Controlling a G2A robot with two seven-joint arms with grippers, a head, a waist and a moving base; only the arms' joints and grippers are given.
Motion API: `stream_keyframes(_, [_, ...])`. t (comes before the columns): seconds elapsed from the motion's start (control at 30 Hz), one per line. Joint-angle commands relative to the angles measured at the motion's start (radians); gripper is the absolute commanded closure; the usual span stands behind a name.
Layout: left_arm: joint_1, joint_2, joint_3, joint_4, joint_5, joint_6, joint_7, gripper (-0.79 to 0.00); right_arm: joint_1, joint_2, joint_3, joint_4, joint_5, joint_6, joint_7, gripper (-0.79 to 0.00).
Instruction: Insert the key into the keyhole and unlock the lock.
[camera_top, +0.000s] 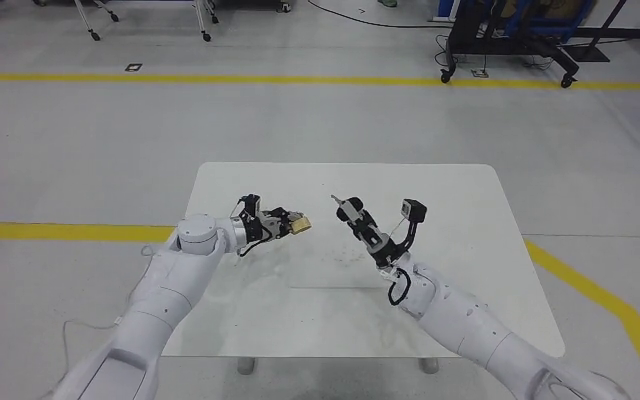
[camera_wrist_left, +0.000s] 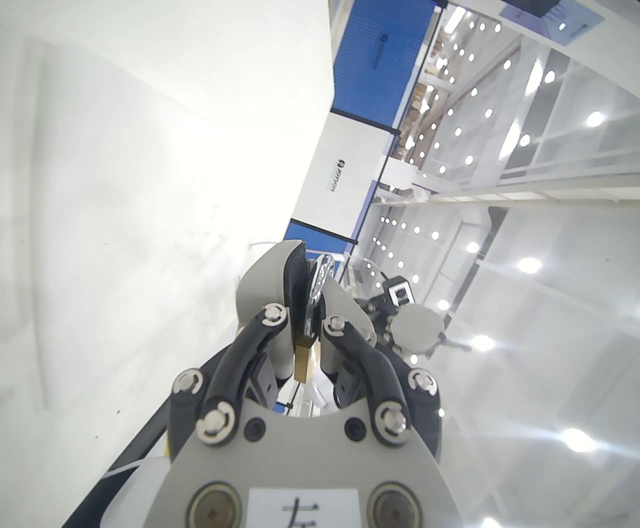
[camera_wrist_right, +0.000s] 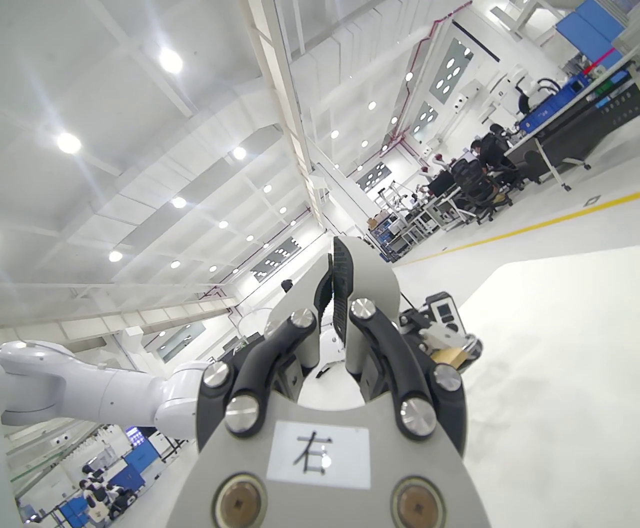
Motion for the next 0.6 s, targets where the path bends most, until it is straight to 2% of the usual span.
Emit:
stream_keyframes(0.0, [0.005,-0.010,0.016,-0.033,-0.039,0.033,0.005,0.000,-0.032,0.003,0.014,-0.016,0.112,0.053,0.054,0.000])
stream_keyframes(0.07, [0.000,-0.018,0.030,-0.047,-0.037,0.048,0.021,0.000,-0.056,0.010,0.040,-0.043,0.228,0.106,0.108,0.000])
stream_keyframes(0.2, [-0.013,-0.024,0.034,-0.053,-0.007,-0.013,0.071,0.000,-0.135,0.039,0.094,-0.125,0.457,0.130,0.296,0.000])
stream_keyframes(0.27, [-0.013,-0.024,0.034,-0.053,-0.007,-0.013,0.071,0.000,-0.161,0.052,0.111,-0.152,0.528,0.126,0.390,0.000])
stream_keyframes(0.57, [-0.013,-0.024,0.034,-0.053,-0.007,-0.013,0.071,0.000,-0.161,0.052,0.111,-0.152,0.528,0.126,0.390,0.000])
